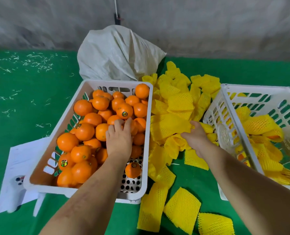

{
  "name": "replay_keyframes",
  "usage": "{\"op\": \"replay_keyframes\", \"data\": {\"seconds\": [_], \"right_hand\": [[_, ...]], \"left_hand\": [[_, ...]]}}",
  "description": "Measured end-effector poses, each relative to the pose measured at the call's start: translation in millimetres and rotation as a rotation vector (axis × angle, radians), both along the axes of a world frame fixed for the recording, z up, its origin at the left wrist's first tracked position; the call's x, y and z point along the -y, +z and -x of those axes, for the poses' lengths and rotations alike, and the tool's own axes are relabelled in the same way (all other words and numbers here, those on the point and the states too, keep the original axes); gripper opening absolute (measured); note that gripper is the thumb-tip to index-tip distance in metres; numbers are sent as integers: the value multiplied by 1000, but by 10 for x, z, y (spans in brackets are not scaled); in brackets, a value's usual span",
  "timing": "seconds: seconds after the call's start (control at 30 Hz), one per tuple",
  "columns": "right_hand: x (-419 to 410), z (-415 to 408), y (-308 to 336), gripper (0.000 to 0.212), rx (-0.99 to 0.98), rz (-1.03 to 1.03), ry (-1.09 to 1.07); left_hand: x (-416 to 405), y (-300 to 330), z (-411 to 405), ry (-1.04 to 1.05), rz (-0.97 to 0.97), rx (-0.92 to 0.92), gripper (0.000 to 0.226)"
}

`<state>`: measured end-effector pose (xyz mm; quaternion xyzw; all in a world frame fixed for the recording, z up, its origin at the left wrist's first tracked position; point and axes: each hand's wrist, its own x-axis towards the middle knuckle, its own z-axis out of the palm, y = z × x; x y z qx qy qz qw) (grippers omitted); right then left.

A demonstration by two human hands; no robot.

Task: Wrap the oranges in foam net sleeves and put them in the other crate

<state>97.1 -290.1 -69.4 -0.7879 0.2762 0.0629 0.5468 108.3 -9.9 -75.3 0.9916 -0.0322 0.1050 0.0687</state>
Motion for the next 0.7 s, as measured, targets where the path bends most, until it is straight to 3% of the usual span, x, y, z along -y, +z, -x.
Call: {"op": "replay_keyframes", "data": {"seconds": [0.1, 0.27, 0.37, 0.47, 0.57, 0.63, 0.7], "right_hand": [[-110, 64, 11, 76, 55, -106, -95], [-311, 273, 59, 44, 149, -198, -186], [-418, 498, 113, 40, 202, -354, -202], [-529, 769, 208, 28, 243, -277, -148], [-653, 986, 386, 11, 326, -211, -159], [-719, 1052, 496, 28, 417, -74, -161], [-788, 1093, 615, 23, 457, 54, -132]], "left_hand": [[-35, -18, 15, -42, 14, 28, 59], [-53, 89, 37, -91, 177, -20, 64], [27, 290, 142, -65, 659, 4, 70], [221, 566, 407, -37, 1189, 14, 82], [393, 627, 775, -40, 1589, -233, 85], [480, 553, 976, -105, 1761, -466, 76], [516, 508, 1076, -221, 1765, -566, 70]]}}
